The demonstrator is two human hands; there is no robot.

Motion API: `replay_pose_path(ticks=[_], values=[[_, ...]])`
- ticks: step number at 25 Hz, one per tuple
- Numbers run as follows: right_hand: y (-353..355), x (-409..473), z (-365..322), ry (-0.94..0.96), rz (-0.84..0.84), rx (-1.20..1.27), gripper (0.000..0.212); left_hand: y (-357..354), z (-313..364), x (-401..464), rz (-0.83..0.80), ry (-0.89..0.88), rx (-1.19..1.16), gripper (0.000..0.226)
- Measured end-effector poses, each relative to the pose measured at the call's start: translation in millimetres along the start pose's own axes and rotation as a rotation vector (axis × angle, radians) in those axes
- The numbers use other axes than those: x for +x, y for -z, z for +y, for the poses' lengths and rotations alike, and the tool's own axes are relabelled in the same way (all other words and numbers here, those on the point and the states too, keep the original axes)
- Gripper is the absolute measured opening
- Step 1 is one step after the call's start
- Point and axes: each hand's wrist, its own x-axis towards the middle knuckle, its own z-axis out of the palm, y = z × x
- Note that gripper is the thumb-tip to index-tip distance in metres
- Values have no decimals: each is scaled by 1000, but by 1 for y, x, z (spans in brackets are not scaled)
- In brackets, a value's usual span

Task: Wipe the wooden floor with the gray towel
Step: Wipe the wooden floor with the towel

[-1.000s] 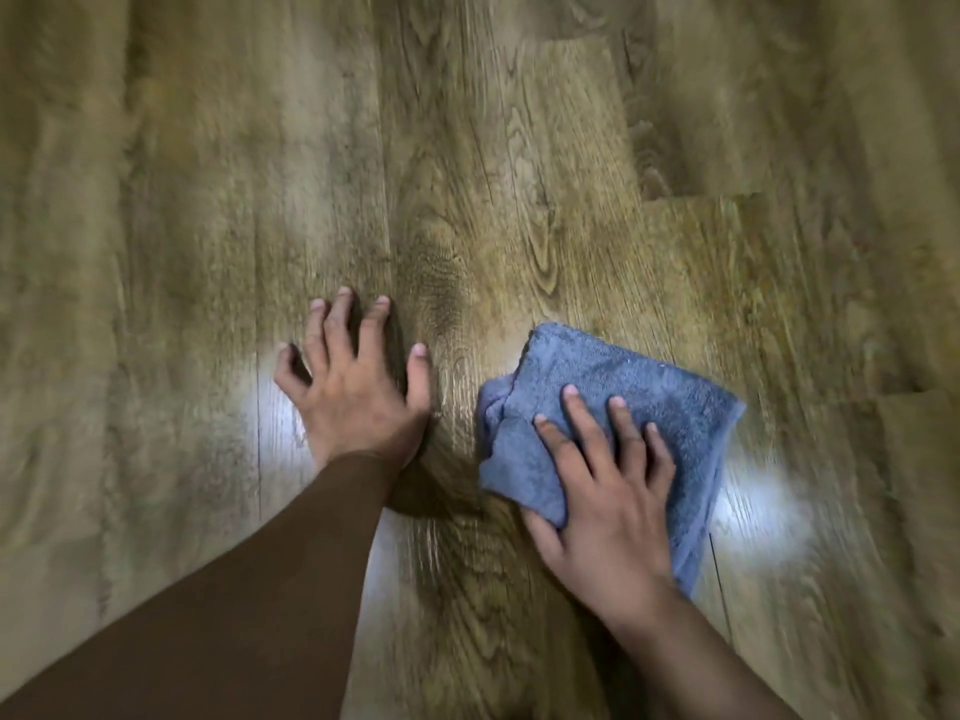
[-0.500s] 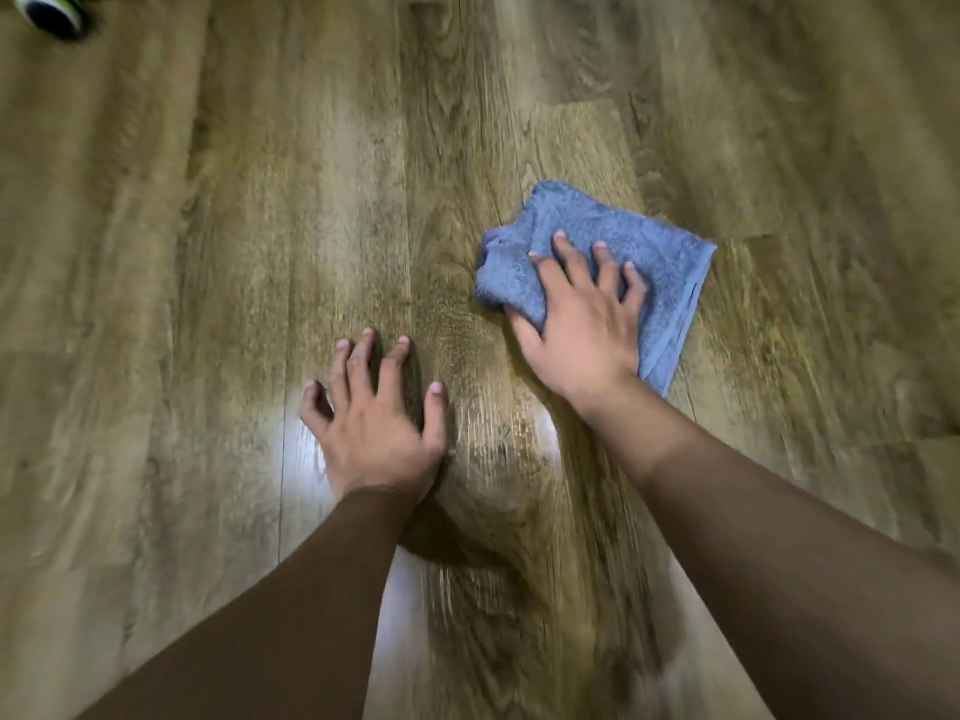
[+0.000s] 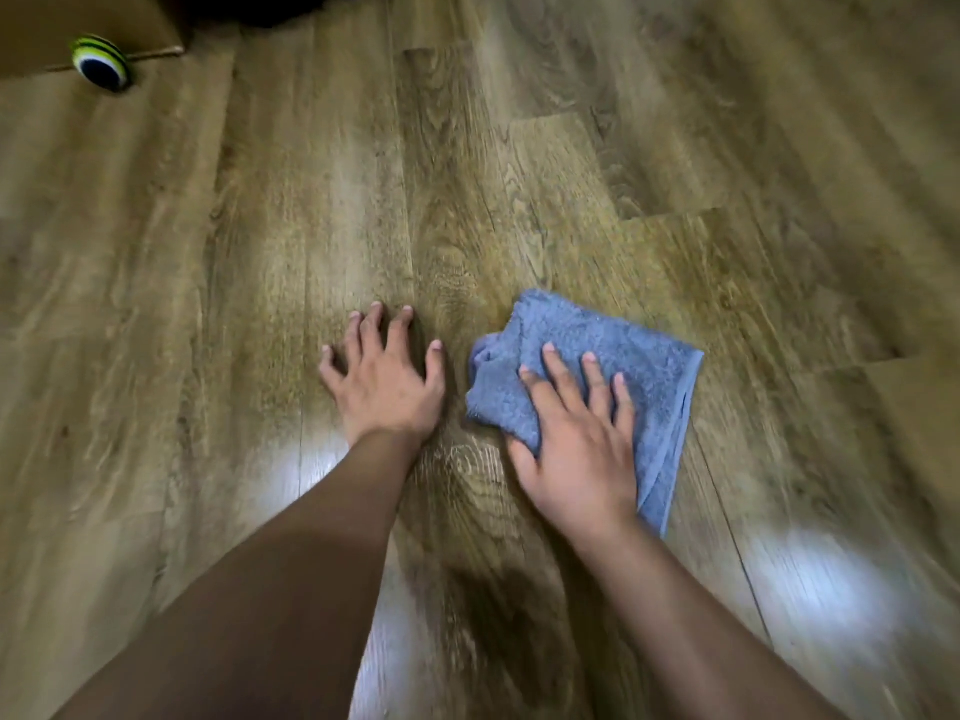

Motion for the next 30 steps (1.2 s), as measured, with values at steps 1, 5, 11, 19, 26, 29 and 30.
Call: replay_pose_path(ticks=[1,5,11,19,26,29,30], values=[[-1,-15,0,2,-9,-4,74,0,-1,0,-1,1,-5,65],[-2,-28,10,40,-43,-92,76,-4,-2,0,21,5,-15,63],[8,43,33,96,-39,-104,73,-7,-1,0,61,7,-4,59],[11,200,56,-21,52,-97,67,-7,0,-1,69,5,-5,55],[19,151,42,35,0,26,64,0,1,2,-12,27,-2,60],[16,63,25,114,-61,7,69,-1,1,2,3,26,-25,60],[14,30,21,146,-94,-11,71,-2,1,2,9,26,-22,59]])
